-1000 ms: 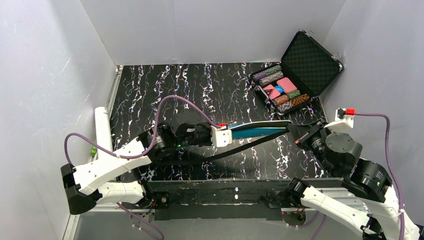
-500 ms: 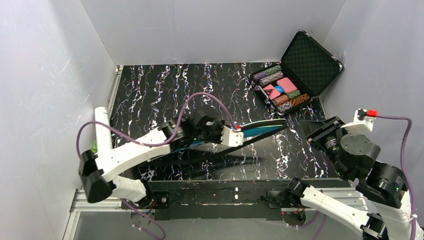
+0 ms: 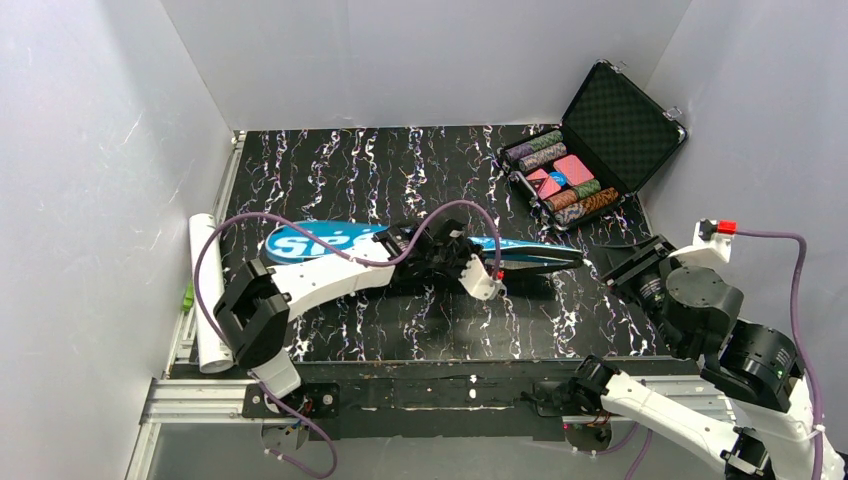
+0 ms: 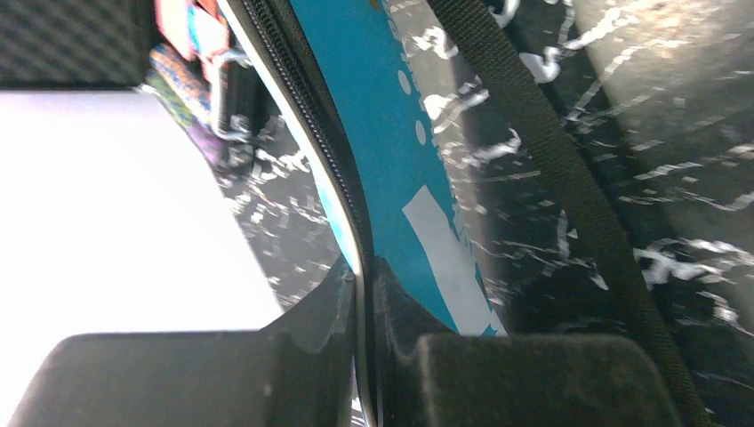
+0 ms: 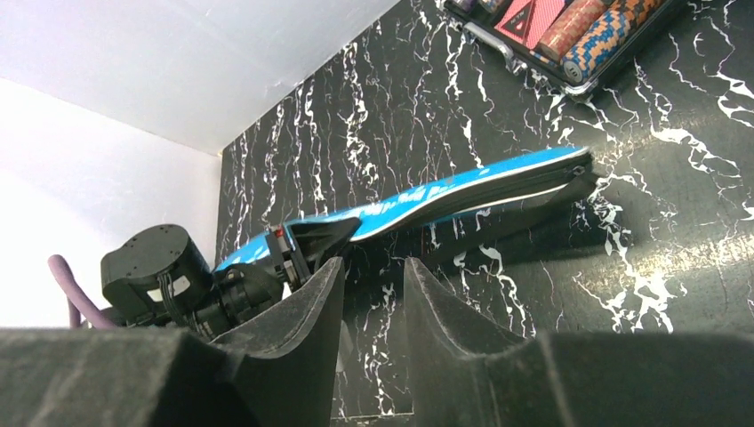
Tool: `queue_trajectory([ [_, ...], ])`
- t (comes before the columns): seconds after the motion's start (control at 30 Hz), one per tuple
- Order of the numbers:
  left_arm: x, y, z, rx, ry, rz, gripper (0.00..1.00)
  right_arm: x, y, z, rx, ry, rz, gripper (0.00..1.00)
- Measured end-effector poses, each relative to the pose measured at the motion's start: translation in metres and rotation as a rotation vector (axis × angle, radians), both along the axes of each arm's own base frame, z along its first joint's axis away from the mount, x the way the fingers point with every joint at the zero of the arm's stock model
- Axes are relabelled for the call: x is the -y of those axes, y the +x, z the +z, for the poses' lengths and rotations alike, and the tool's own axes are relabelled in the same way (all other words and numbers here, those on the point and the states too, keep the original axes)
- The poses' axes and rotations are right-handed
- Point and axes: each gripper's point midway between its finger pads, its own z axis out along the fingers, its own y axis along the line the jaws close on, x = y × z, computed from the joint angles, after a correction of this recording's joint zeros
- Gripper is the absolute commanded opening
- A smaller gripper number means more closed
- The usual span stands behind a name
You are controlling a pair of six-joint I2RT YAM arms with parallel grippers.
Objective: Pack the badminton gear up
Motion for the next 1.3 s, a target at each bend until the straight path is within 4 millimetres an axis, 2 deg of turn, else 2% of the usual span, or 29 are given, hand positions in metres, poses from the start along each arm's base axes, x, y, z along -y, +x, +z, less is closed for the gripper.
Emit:
queue_trajectory([
  [0.17,0.020,0.021,0.004,0.144,-0.031,-0.116,0.00,-0.007,0.000,-0.003,-0.008,0.008,0.022,0.37],
  [0.3,0.017,0.048,-0.002,0.213,-0.027,-0.144,0.00,-0.013,0.002,-0.007,-0.015,0.018,0.033,0.37],
  [0.37,0.006,0.059,-0.013,0.229,-0.008,-0.142,0.00,-0.016,0.003,-0.013,-0.027,0.014,0.038,0.38],
  [0.43,-0.010,0.062,-0.032,0.217,0.030,-0.136,0.00,-0.017,0.003,-0.016,-0.035,0.015,0.044,0.41],
  [0.5,-0.024,0.059,-0.054,0.186,0.072,-0.129,0.00,-0.018,0.002,-0.015,-0.036,0.019,0.046,0.47],
  [0.57,-0.035,0.049,-0.074,0.142,0.119,-0.126,0.05,-0.019,0.002,-0.015,-0.037,0.021,0.050,0.52],
  [0.6,-0.037,0.046,-0.078,0.127,0.130,-0.123,0.10,-0.019,0.002,-0.015,-0.037,0.022,0.050,0.56],
  [0.63,-0.040,0.044,-0.083,0.112,0.140,-0.113,0.30,-0.019,0.002,-0.015,-0.037,0.022,0.053,0.59],
  [0.67,-0.042,0.043,-0.085,0.103,0.146,-0.103,0.55,-0.020,0.002,-0.015,-0.038,0.021,0.054,0.62],
  [0.7,-0.044,0.041,-0.087,0.090,0.153,-0.088,0.87,-0.020,0.002,-0.016,-0.039,0.020,0.056,0.65],
  [0.73,-0.047,0.039,-0.090,0.074,0.160,-0.067,0.97,-0.021,0.002,-0.016,-0.042,0.016,0.057,0.69],
  [0.8,-0.056,0.036,-0.095,0.038,0.168,-0.013,0.98,-0.024,0.004,-0.018,-0.050,0.006,0.062,0.76],
  [0.93,-0.074,0.030,-0.097,-0.061,0.166,0.133,0.98,-0.035,0.009,-0.022,-0.072,-0.033,0.086,0.81],
  [1.03,-0.078,0.035,-0.077,-0.145,0.121,0.290,0.98,-0.047,0.017,-0.025,-0.096,-0.088,0.107,0.82],
  [1.1,-0.073,0.044,-0.046,-0.201,0.039,0.408,0.98,-0.052,0.021,-0.024,-0.102,-0.116,0.118,0.83],
  [1.2,-0.065,0.063,0.024,-0.295,-0.164,0.577,0.98,-0.065,0.031,-0.014,-0.089,-0.178,0.149,0.84],
  [1.3,-0.080,0.080,0.091,-0.382,-0.385,0.742,0.98,-0.079,0.046,0.002,-0.056,-0.241,0.187,0.86],
])
